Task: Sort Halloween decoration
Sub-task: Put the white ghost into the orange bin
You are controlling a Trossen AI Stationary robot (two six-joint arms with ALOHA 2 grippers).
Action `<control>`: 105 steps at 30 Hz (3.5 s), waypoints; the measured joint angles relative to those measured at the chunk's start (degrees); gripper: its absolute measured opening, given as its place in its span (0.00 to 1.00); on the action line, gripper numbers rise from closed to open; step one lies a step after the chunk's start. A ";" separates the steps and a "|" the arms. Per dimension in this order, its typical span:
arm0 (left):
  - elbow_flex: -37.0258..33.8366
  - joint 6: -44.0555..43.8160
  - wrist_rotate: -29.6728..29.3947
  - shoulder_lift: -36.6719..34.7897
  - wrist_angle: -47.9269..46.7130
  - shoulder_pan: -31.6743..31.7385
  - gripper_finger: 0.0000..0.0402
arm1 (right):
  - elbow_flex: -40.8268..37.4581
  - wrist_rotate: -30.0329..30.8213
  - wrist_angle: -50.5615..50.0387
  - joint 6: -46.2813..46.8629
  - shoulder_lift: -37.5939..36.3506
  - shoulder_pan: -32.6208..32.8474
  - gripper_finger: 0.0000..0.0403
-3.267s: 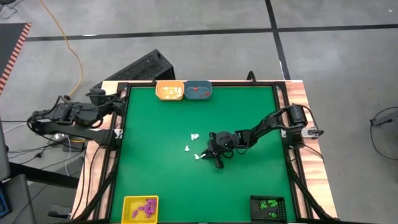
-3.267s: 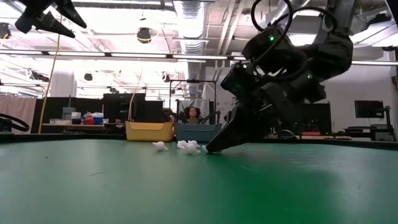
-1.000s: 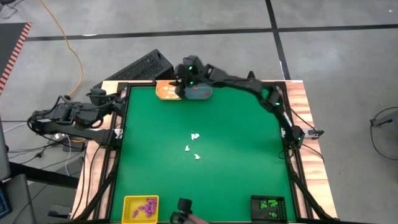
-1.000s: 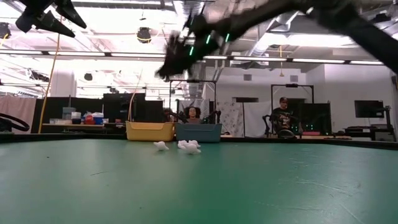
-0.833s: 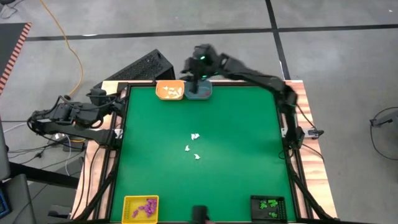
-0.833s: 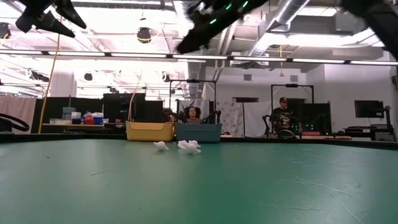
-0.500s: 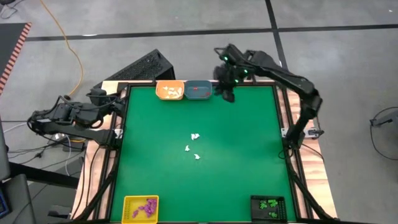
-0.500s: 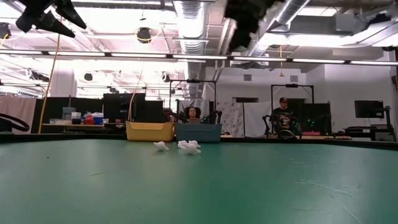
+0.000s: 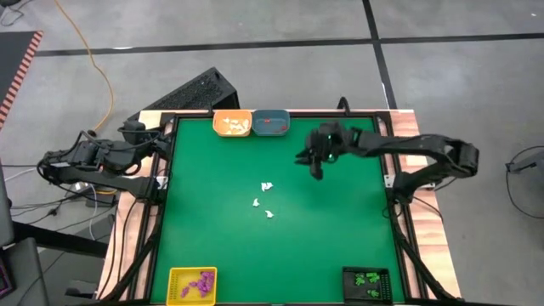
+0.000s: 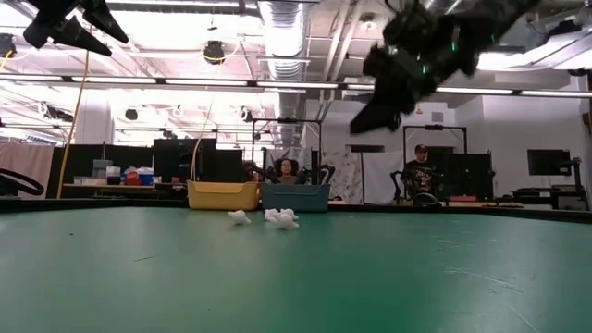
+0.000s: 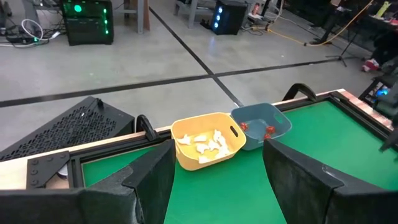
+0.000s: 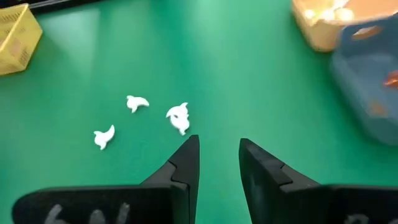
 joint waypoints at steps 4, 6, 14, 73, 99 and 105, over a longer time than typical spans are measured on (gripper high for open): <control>0.00 -0.03 0.00 0.00 -0.82 -0.01 0.58 | -7.05 0.65 16.01 3.22 4.57 3.74 0.27; 0.00 -0.07 0.00 0.00 -1.61 0.01 0.58 | -7.52 0.59 20.64 4.25 7.70 5.19 0.27; -0.02 -0.09 0.05 0.01 -1.91 0.01 0.58 | -3.24 0.28 28.69 -1.98 20.87 10.33 0.28; -0.02 -1.01 2.60 0.02 -3.37 0.01 0.58 | 6.45 0.57 26.78 -4.67 38.00 11.75 0.14; -0.02 -1.01 2.47 0.02 -3.35 0.01 0.58 | 23.42 9.79 24.94 -0.49 32.42 9.37 0.11; -0.02 -1.05 1.09 0.01 -3.33 0.01 0.58 | 29.69 15.51 24.92 -1.10 32.42 6.08 0.11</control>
